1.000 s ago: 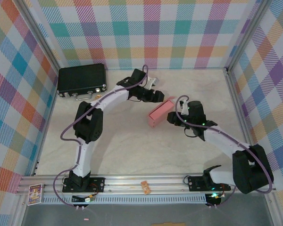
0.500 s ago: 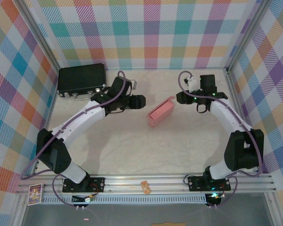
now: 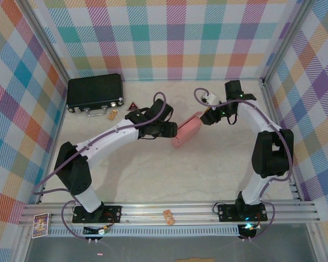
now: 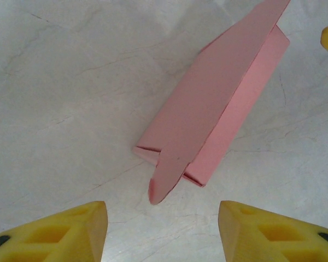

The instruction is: Fold the paper box

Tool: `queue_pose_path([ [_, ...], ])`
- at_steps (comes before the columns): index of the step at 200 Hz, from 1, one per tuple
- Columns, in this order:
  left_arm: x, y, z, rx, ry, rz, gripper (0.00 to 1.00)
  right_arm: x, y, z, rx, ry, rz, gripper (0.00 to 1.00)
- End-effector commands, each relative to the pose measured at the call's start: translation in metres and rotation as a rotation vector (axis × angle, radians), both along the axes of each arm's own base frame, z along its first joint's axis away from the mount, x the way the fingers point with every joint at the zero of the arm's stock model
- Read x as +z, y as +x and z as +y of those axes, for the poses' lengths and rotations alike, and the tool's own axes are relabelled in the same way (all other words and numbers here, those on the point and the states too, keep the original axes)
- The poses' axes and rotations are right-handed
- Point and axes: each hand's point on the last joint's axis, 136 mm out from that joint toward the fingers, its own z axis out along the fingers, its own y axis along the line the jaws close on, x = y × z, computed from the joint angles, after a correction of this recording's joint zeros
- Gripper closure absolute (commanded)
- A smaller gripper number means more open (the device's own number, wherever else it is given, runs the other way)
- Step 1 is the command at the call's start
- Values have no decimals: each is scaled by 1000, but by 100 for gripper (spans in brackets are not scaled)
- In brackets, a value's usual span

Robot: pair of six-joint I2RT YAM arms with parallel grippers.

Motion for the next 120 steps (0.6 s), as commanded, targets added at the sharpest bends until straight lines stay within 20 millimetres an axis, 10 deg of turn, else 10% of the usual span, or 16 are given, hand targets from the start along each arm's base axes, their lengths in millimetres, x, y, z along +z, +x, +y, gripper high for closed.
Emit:
queue_pose_path([
  [1,2,3,-4,3,21,-8,48,6,3,-3,65,-16,-27,50],
  [120,-15,1,-15,-27,40,17,59,1,18,0,165,-2,-35,52],
])
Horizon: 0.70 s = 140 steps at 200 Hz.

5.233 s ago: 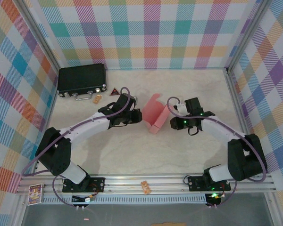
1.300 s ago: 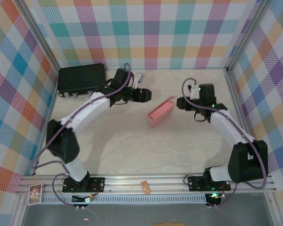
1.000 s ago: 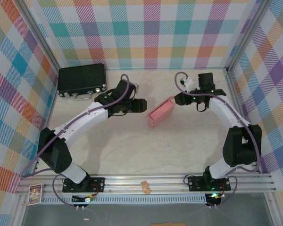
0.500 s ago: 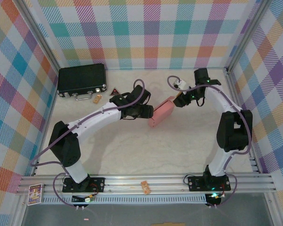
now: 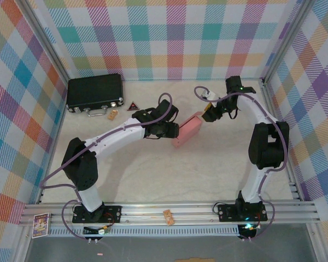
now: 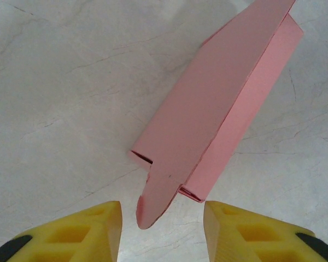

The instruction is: Fold the paper box

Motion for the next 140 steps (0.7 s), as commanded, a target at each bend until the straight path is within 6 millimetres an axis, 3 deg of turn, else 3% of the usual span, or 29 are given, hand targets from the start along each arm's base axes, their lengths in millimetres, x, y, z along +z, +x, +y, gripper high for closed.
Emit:
queue_pose_path([
  [1,0,-3,-3,-16,12,-1,59,6,3,4,45,26,-17,52],
  [140,-12,-3,-2,-19,54,9,60,5,5,17,89,73,-1,53],
])
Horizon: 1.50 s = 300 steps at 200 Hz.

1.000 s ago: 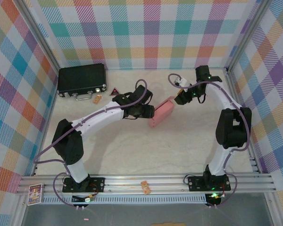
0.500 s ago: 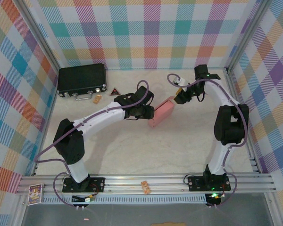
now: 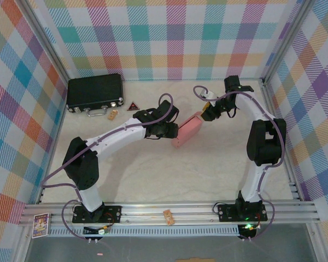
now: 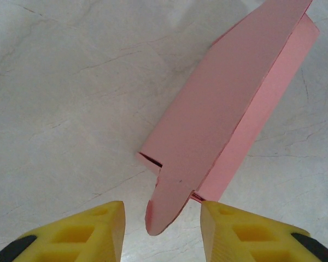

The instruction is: Fold the paper box

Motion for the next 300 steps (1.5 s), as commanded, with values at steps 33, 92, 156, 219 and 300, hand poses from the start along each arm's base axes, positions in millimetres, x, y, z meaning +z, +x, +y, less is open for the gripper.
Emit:
queue_pose_path([
  [33,-12,-6,-7,-29,28,28,61,7,-4,14,55,48,8,58],
  [92,-18,-6,-8,-23,31,37,69,4,-5,15,48,41,13,62],
  [156,-18,-4,-12,-19,23,33,78,3,-10,21,47,38,24,78],
  [219,-17,-2,-14,-2,8,37,81,4,-13,23,33,40,21,87],
  [300,-15,-1,-15,-1,10,35,81,9,-16,26,22,39,19,94],
])
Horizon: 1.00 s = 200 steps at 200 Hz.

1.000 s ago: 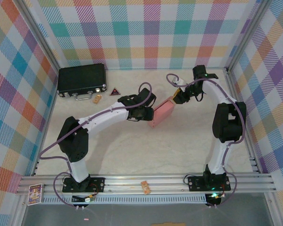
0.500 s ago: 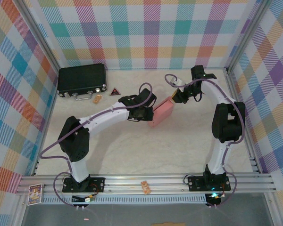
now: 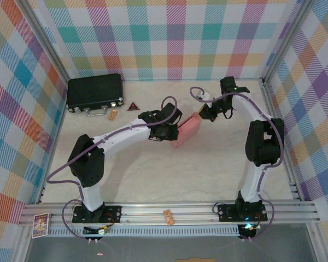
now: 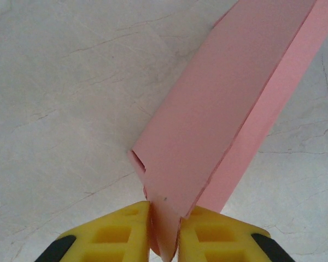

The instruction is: Fold the paper box

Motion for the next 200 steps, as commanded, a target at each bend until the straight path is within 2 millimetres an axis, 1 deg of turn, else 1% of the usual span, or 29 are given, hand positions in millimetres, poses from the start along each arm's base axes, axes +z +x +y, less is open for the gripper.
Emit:
queue_pose_path([
  [1,7,1,-8,-4,-15,-7,81,13,-9,6,6,25,2,94],
  [94,5,1,-10,-5,-13,-2,81,14,-12,9,-10,9,30,95],
  [156,7,2,-11,1,-22,-6,84,14,-13,8,-30,-14,56,97],
  [200,5,3,-13,7,-26,-5,88,15,-15,9,-41,-24,73,98],
])
